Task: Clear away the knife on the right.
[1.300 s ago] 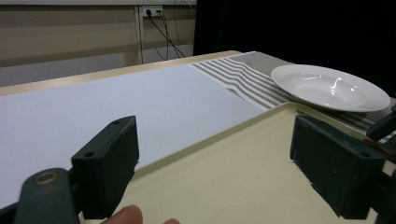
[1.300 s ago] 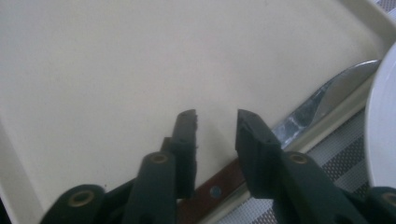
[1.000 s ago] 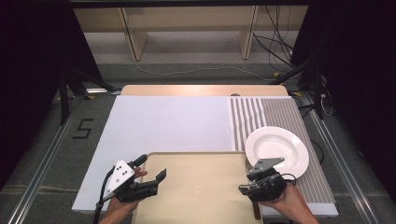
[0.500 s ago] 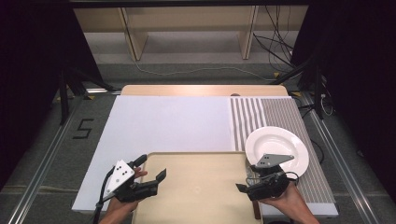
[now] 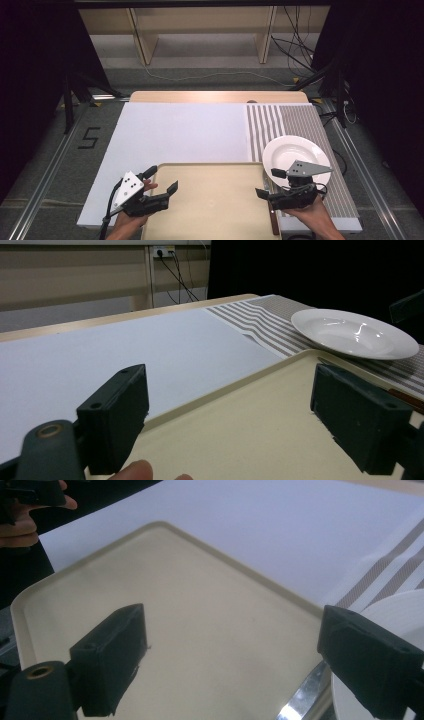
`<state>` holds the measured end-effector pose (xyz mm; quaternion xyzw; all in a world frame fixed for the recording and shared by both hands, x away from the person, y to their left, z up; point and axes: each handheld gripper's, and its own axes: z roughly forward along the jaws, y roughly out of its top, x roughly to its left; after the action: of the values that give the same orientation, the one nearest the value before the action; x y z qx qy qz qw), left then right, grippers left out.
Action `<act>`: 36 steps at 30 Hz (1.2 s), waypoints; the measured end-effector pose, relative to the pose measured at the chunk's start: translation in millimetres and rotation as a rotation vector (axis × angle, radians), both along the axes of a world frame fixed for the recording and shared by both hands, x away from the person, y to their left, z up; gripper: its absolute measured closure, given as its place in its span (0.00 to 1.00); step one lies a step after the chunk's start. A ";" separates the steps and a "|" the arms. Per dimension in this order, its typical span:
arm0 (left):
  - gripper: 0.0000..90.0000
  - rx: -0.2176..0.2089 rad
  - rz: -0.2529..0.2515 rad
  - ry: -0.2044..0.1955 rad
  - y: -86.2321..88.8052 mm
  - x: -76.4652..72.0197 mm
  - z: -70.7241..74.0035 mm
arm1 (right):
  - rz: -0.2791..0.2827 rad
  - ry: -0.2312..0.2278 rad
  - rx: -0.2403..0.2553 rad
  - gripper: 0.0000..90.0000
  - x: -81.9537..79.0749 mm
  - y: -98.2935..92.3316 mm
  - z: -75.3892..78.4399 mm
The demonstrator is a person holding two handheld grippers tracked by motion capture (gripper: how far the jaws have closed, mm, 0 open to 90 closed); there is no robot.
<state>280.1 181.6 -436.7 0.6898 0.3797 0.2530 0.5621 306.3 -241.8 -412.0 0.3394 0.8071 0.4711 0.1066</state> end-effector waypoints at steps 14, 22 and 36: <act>0.17 -0.005 0.002 -0.002 0.3 -0.7 0.3 | -0.031 -0.069 0.064 0.14 -4.0 -12.1 5.2; 0.17 -0.006 0.000 -0.005 0.7 -1.1 0.7 | -0.062 -0.083 0.099 0.15 -5.5 -21.3 6.5; 0.17 -0.009 0.002 -0.008 0.6 -0.9 0.7 | -0.100 -0.095 0.139 0.14 -8.9 -33.6 8.4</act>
<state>279.2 182.2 -436.0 0.6860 0.3793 0.2544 0.5665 297.5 -275.4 -403.6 0.3630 0.7485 0.5358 0.1444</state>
